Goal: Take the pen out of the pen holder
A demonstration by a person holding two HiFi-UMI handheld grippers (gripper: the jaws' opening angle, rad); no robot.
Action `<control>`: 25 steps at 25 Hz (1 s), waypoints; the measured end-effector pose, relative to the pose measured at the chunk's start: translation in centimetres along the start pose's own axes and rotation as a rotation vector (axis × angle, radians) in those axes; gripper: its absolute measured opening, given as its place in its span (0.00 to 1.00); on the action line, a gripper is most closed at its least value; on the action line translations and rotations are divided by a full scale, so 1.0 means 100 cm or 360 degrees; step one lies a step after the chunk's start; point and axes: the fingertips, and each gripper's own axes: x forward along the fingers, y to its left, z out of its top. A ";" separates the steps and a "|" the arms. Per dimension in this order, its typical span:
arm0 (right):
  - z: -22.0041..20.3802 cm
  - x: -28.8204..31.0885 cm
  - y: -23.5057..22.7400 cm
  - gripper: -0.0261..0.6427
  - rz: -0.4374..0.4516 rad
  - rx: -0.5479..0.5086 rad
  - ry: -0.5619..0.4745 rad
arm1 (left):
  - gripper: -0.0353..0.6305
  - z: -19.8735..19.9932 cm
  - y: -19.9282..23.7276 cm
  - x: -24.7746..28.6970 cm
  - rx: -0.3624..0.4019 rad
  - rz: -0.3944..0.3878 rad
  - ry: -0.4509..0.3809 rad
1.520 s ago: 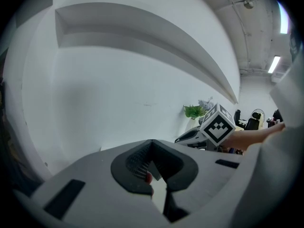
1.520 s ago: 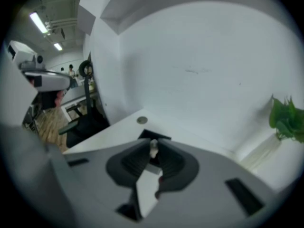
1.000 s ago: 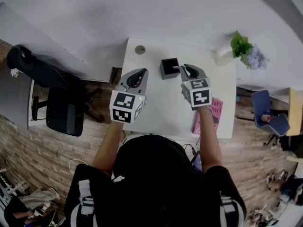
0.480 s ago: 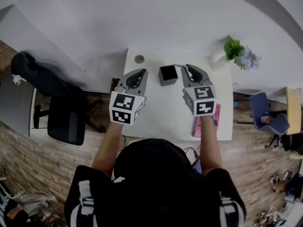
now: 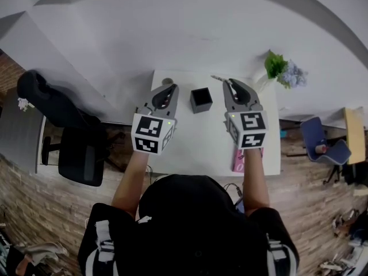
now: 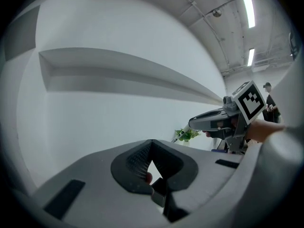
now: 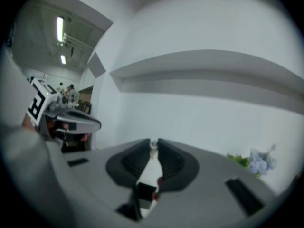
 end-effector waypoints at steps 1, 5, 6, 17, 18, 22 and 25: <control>0.004 -0.003 -0.001 0.15 -0.0006 -0.0002 -0.0016 | 0.08 0.004 -0.001 0.000 0.0008 0.0000 -0.0012; 0.014 -0.011 -0.006 0.15 -0.0028 0.0004 -0.0055 | 0.08 0.018 -0.003 -0.001 0.0037 0.0001 -0.0055; 0.016 -0.012 -0.007 0.15 -0.0032 0.0004 -0.0067 | 0.08 0.020 -0.003 -0.001 0.0044 0.0001 -0.0065; 0.016 -0.014 -0.013 0.15 -0.0058 0.0017 -0.0108 | 0.08 0.030 -0.006 0.000 0.0074 0.0010 -0.0100; 0.015 -0.014 -0.012 0.15 -0.0057 0.0015 -0.0105 | 0.08 0.030 -0.006 0.000 0.0073 0.0012 -0.0100; 0.009 -0.014 -0.011 0.15 -0.0052 0.0018 -0.0071 | 0.08 0.029 -0.007 -0.001 0.0074 0.0013 -0.0096; 0.013 -0.014 -0.010 0.15 -0.0043 0.0016 -0.0107 | 0.08 0.029 -0.010 -0.001 0.0084 0.0009 -0.0098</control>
